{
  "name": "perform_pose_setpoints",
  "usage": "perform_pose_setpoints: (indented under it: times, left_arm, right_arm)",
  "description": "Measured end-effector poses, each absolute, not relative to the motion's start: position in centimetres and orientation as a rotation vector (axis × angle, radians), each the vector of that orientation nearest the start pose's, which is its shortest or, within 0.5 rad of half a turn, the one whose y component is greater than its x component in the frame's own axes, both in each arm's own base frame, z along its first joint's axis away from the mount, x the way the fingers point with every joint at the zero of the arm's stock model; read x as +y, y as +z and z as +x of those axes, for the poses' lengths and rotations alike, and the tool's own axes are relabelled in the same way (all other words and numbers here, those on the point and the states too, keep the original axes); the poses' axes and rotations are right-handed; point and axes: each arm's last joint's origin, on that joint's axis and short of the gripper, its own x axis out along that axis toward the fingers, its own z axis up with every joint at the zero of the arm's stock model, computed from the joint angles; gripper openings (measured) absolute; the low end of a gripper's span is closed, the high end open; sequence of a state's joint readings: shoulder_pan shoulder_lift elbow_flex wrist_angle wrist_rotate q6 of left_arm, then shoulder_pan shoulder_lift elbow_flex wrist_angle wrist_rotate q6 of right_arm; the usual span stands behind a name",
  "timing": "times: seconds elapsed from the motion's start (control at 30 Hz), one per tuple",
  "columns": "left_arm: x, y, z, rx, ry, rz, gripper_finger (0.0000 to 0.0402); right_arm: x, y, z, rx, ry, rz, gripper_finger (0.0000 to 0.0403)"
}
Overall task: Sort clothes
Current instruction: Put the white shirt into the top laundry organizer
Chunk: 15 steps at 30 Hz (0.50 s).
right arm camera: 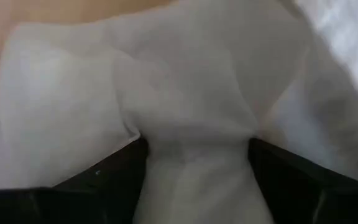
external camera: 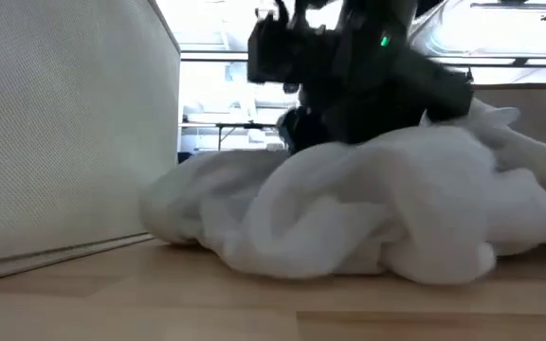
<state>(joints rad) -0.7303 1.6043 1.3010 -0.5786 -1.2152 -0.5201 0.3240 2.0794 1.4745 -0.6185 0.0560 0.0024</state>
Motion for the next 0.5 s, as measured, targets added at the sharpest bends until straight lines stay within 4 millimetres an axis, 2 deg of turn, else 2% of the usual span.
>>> perform_pose_setpoints:
  times: [0.13,0.3,0.4,0.5]
  left_arm:
    - [-20.0,29.1,26.4,0.360,0.554,0.235,0.0000]
    - [-20.0,29.1,26.4,0.360,0.554,0.235,0.0000]
    - [-20.0,29.1,26.4,0.360,0.554,0.235,0.0000]
    - [-20.0,29.1,26.4,0.360,0.554,0.235,0.0000]
  right_arm:
    - [12.9,13.7,40.1,1.227,0.206,-0.218,0.0244]
    - [12.9,12.3,40.3,1.255,0.188,-0.219,0.0149]
    - [13.0,12.4,40.4,1.243,0.186,-0.212,0.0080]
    - [12.9,13.5,40.4,1.204,0.186,-0.206,0.0022]
